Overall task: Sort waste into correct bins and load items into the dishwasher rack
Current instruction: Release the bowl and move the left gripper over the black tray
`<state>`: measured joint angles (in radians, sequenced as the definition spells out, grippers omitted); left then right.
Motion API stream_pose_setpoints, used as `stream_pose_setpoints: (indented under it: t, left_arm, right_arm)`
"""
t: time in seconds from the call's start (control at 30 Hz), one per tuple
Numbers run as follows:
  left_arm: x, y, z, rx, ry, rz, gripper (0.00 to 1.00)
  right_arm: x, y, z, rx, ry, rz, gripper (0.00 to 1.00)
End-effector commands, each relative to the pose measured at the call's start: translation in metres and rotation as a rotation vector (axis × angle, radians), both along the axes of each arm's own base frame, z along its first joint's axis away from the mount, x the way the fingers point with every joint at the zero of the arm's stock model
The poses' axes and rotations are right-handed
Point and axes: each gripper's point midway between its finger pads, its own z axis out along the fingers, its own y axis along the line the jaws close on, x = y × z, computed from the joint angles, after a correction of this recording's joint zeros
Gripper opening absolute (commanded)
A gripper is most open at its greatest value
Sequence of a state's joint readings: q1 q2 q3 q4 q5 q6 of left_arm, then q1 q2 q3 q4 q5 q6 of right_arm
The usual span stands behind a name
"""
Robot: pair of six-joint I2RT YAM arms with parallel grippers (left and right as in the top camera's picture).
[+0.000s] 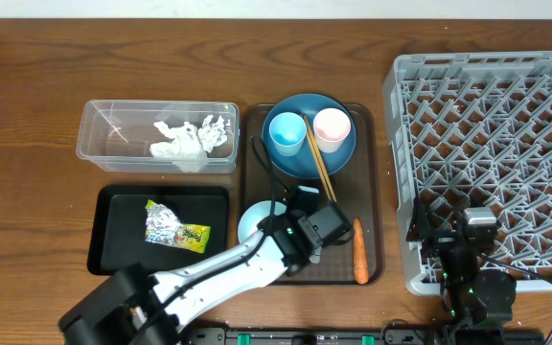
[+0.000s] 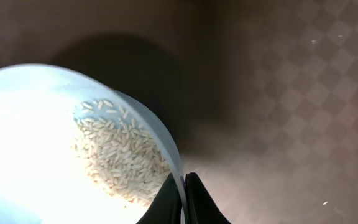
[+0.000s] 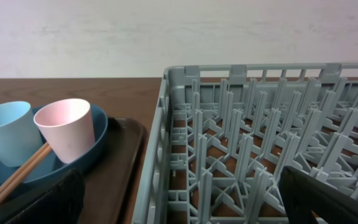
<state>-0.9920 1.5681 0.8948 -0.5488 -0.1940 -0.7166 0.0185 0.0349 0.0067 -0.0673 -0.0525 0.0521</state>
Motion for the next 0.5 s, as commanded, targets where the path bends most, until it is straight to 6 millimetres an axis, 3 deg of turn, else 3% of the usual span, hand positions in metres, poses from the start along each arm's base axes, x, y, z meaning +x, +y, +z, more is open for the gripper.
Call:
stream_pose_setpoints:
  t: [0.0,0.17,0.3,0.47]
  left_arm:
    - [0.01,0.015,0.022,-0.013,-0.043,0.008,0.06]
    - [0.017,0.034,0.05,-0.051,-0.082,0.041,0.06]
    - [0.016,0.034,0.073,-0.106,-0.122,0.004,0.06]
    - [0.009,0.027,0.074,-0.154,-0.087,-0.014,0.06]
  right_arm:
    - [0.0,0.0,-0.001,-0.005,0.005,0.0,0.99]
    - [0.0,0.0,-0.001,-0.005,0.005,0.0,0.99]
    - [0.0,0.0,-0.001,-0.005,0.005,0.0,0.99]
    - [0.0,0.0,-0.001,-0.005,0.005,0.0,0.99]
